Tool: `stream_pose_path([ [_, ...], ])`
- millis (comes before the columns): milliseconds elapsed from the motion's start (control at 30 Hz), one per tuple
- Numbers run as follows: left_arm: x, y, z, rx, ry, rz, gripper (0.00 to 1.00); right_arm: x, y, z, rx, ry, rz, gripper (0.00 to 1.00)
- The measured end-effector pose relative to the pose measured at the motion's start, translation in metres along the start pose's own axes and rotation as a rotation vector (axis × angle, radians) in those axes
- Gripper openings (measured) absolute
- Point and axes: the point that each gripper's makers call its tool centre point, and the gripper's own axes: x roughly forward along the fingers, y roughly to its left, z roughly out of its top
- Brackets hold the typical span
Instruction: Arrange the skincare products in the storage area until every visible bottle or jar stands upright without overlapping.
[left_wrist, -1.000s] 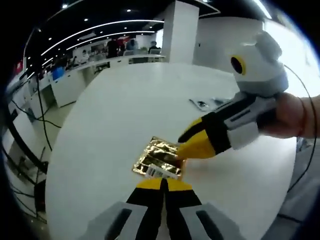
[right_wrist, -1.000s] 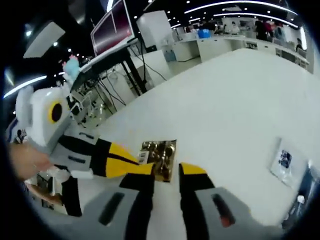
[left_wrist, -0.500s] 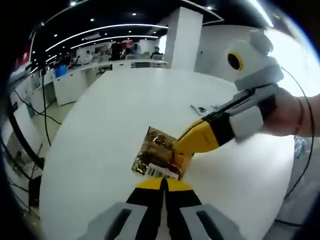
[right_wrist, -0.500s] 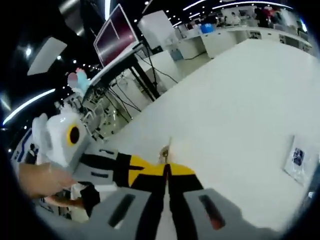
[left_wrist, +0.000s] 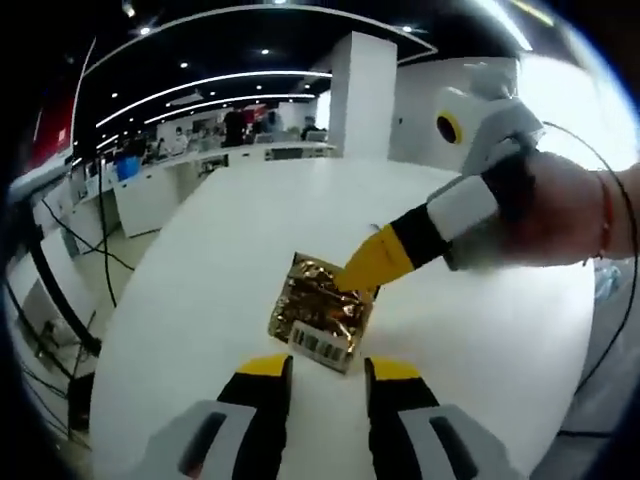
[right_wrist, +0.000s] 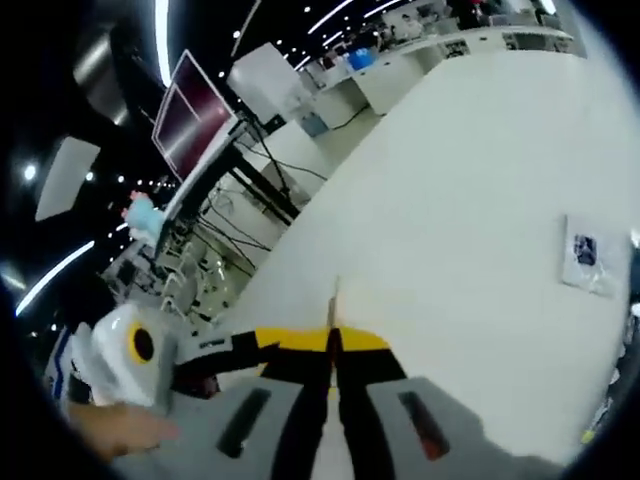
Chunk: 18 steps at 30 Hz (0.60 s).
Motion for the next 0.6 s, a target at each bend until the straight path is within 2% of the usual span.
stream_pose_path([
  [33, 0.000, -0.001, 0.001, 0.012, -0.003, 0.004, 0.36, -0.001, 0.001, 0.000, 0.004, -0.002, -0.001, 0.02],
  [67, -0.001, -0.004, 0.003, 0.071, 0.006, 0.023, 0.37, -0.003, 0.002, -0.002, 0.031, 0.003, -0.010, 0.02],
  [133, -0.005, -0.002, 0.007, 0.178, 0.006, 0.082, 0.34, -0.008, 0.005, -0.006, 0.076, 0.010, -0.019, 0.02],
  [200, -0.009, -0.001, 0.011, 0.244, 0.005, 0.120, 0.30, -0.015, 0.013, -0.006, 0.143, -0.015, 0.013, 0.02],
  [300, -0.013, -0.007, 0.017, 0.235, -0.010, 0.111, 0.26, -0.029, 0.019, -0.005, 0.210, -0.050, 0.035, 0.02],
  [400, -0.017, -0.012, 0.024, 0.222, -0.033, 0.117, 0.21, -0.041, 0.016, -0.003, 0.206, -0.063, 0.021, 0.02],
  [600, -0.020, -0.028, 0.037, 0.334, -0.037, 0.113, 0.09, -0.057, 0.016, 0.003, 0.255, -0.088, 0.019, 0.02],
])
